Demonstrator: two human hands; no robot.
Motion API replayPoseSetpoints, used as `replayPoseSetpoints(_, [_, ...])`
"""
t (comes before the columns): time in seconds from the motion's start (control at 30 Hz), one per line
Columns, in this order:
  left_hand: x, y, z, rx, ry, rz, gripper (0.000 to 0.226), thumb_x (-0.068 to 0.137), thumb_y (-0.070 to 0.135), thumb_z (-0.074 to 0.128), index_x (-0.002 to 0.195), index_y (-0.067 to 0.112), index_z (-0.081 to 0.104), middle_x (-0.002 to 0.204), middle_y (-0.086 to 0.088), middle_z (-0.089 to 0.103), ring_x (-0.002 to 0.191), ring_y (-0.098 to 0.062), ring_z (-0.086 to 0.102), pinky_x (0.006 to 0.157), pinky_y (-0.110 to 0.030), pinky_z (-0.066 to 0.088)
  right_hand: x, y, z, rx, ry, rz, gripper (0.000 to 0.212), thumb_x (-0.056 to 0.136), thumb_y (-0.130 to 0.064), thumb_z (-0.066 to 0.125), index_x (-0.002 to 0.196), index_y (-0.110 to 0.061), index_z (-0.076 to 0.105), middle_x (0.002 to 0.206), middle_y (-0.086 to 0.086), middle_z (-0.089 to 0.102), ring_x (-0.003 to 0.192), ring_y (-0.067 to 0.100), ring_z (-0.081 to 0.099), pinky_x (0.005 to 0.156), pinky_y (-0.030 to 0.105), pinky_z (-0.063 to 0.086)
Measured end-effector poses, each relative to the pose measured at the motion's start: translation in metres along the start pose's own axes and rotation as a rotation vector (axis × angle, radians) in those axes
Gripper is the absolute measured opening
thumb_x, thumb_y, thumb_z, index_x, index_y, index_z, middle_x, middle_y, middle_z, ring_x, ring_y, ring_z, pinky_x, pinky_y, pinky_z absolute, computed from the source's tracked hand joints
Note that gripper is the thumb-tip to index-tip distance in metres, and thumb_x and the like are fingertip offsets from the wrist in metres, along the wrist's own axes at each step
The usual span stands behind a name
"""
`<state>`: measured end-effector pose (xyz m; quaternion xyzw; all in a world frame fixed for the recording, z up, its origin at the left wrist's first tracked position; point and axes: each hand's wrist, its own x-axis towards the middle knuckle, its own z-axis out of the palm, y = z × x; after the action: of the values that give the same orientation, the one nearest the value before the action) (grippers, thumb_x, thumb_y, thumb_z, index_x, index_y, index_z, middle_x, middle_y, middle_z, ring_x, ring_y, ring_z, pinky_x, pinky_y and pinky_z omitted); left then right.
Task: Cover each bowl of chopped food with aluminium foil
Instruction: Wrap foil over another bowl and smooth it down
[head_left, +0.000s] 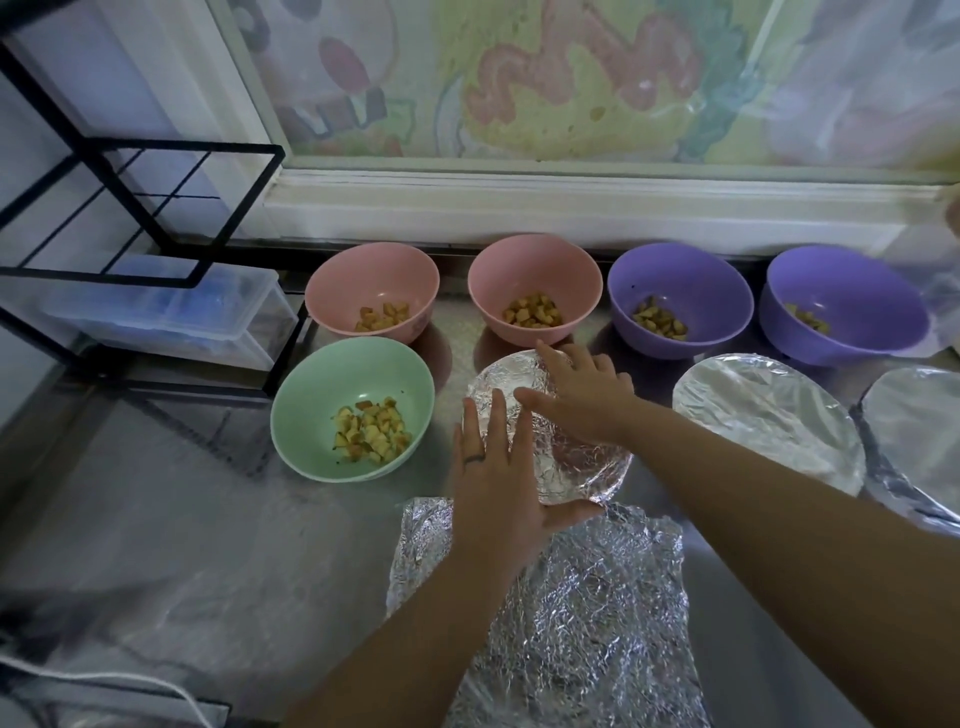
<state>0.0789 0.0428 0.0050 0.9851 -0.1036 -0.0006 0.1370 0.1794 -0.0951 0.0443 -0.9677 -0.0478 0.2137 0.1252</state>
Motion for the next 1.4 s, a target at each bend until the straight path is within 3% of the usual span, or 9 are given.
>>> replayPoseSetpoints(0.43, [0.038,-0.038,-0.011,0.248,-0.042,0.330,0.126,0.061,0.095,0.032,0.157,0.014,0.021,0.166,-0.012,0.010,0.153,-0.035,-0.002,0.120,-0.061,0.016,-0.008,0.009,-0.003,0.190,-0.008,0.243,0.093,0.092,-0.079,0.034,0.162,-0.027,0.003,0.165,0.016,0.009,0.149,0.045,0.014,0.118,0.057,0.021])
replayPoseSetpoints(0.67, [0.014,-0.044,-0.028,0.134,-0.091,0.162,0.112,0.081,0.066,0.065,0.158,0.020,-0.003,0.166,-0.012,-0.012,0.153,-0.034,-0.008,0.124,-0.049,0.017,-0.026,0.016,-0.023,0.111,-0.011,0.237,0.111,0.085,-0.082,0.044,0.162,-0.018,-0.004,0.167,0.021,0.001,0.151,0.045,0.013,0.119,0.057,0.023])
replayPoseSetpoints(0.77, [-0.014,-0.035,-0.027,-0.139,-0.025,0.054,0.084,0.088,0.036,0.071,0.154,0.022,0.022,0.162,-0.007,0.012,0.148,-0.026,0.023,0.111,-0.034,0.037,-0.026,0.004,-0.029,-0.028,0.053,0.007,0.116,0.076,-0.086,0.052,0.161,-0.029,-0.002,0.169,0.012,-0.003,0.153,0.041,0.006,0.117,0.065,0.024])
replayPoseSetpoints(0.83, [-0.027,-0.029,-0.021,-0.402,0.070,-0.086,0.051,0.088,0.025,0.072,0.132,0.020,0.046,0.138,-0.001,0.042,0.121,-0.014,0.051,0.089,-0.018,0.045,-0.019,-0.004,-0.029,-0.101,0.003,-0.066,0.124,0.068,-0.090,0.056,0.161,-0.035,-0.004,0.169,0.008,-0.007,0.154,0.039,0.000,0.116,0.069,0.021])
replayPoseSetpoints(0.93, [-0.031,-0.017,-0.019,-0.780,-0.079,-0.325,0.024,0.092,0.019,0.068,0.111,0.021,0.053,0.114,0.003,0.058,0.095,-0.003,0.060,0.073,-0.008,0.045,-0.009,-0.010,-0.026,-0.166,-0.081,-0.078,0.138,0.052,-0.097,0.060,0.158,-0.042,-0.009,0.169,0.005,-0.016,0.154,0.040,-0.007,0.115,0.076,0.013])
replayPoseSetpoints(1.07, [-0.024,-0.005,-0.026,-1.288,-0.266,-0.550,0.002,0.097,0.013,0.060,0.097,0.015,0.060,0.098,-0.002,0.066,0.087,-0.016,0.063,0.075,-0.030,0.051,-0.002,-0.012,-0.023,-0.209,-0.109,-0.068,0.143,0.044,-0.100,0.060,0.156,-0.048,-0.011,0.168,0.004,-0.020,0.154,0.042,-0.010,0.111,0.080,0.010])
replayPoseSetpoints(1.17, [-0.016,-0.001,-0.026,-1.607,-0.322,-0.793,0.008,0.100,0.011,0.051,0.103,0.012,0.059,0.103,-0.009,0.069,0.090,-0.021,0.067,0.072,-0.031,0.052,-0.002,-0.015,-0.021,-0.214,-0.119,-0.043,0.143,0.043,-0.101,0.060,0.155,-0.050,-0.014,0.168,0.006,-0.021,0.153,0.043,-0.011,0.110,0.081,0.010])
replayPoseSetpoints(1.27, [-0.016,0.003,-0.022,-1.692,-0.336,-0.789,0.014,0.102,0.006,0.045,0.112,0.013,0.053,0.107,-0.017,0.069,0.092,-0.030,0.069,0.069,-0.035,0.056,-0.004,-0.016,-0.019,-0.199,-0.120,-0.009,0.145,0.042,-0.102,0.058,0.155,-0.049,-0.016,0.168,0.008,-0.021,0.153,0.044,-0.011,0.110,0.082,0.010])
replayPoseSetpoints(1.4, [-0.025,0.006,-0.017,-1.688,-0.313,-0.689,0.029,0.095,-0.008,0.052,0.119,0.007,0.047,0.116,-0.020,0.063,0.106,-0.037,0.068,0.091,-0.049,0.057,-0.006,-0.017,-0.016,-0.151,-0.120,0.038,0.147,0.041,-0.102,0.058,0.157,-0.046,-0.013,0.168,0.006,-0.021,0.153,0.042,-0.013,0.108,0.083,0.009])
